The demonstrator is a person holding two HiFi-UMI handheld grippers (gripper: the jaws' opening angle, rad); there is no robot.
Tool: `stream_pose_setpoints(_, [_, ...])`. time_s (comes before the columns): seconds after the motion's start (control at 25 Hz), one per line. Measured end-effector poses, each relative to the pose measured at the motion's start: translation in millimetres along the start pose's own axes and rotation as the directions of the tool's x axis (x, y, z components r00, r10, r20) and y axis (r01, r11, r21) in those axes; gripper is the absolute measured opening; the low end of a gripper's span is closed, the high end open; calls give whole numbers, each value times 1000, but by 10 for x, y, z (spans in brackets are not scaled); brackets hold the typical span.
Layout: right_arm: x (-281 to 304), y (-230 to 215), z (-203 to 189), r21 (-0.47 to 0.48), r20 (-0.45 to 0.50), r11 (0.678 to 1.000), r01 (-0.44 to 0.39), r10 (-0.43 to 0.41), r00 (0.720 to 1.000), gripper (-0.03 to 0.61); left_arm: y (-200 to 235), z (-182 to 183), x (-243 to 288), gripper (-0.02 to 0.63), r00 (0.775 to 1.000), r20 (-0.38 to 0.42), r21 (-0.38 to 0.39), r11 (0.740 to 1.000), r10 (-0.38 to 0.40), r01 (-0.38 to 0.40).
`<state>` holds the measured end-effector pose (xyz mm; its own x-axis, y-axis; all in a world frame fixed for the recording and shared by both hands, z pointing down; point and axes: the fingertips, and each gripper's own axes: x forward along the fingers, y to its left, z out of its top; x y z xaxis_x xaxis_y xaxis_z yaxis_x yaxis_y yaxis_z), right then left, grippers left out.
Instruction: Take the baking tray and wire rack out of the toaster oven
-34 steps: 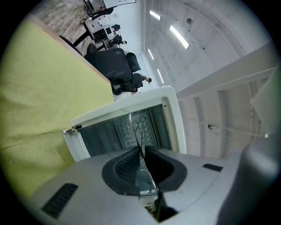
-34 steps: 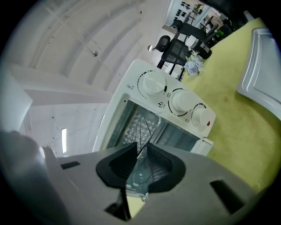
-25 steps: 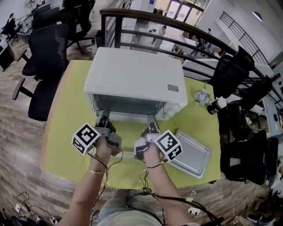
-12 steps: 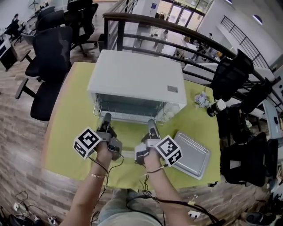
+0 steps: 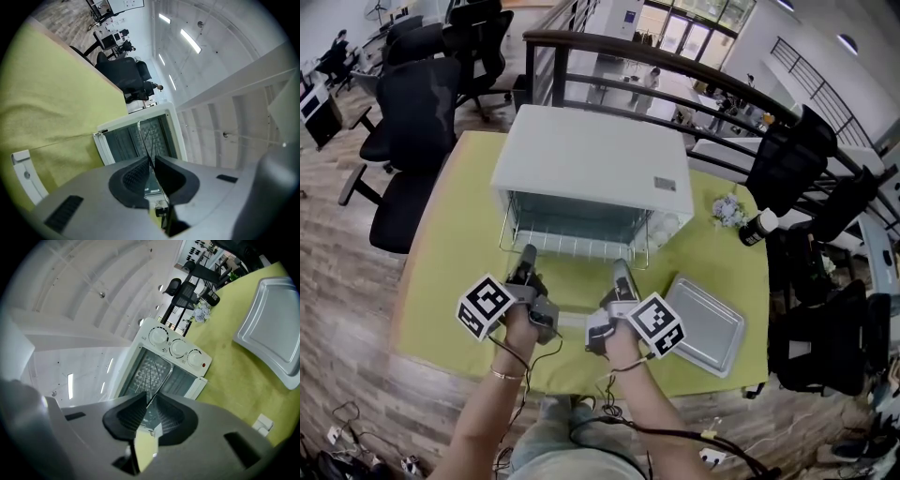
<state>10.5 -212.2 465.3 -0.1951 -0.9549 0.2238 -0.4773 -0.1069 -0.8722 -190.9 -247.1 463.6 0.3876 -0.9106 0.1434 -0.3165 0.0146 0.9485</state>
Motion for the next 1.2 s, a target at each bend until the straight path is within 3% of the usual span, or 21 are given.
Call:
stream_pose_setpoints(0.32, [-202,23,-76,-27,-11,1000,-15,15,1000,64,-22,-56,-214,31,1000,13,7,1000,-19,19])
stream_pose_setpoints(1.2, [-692,293,-77,-129,14,988,-80,82,997,63,-366,-132,-720,32,994,50,151,984,-98,90])
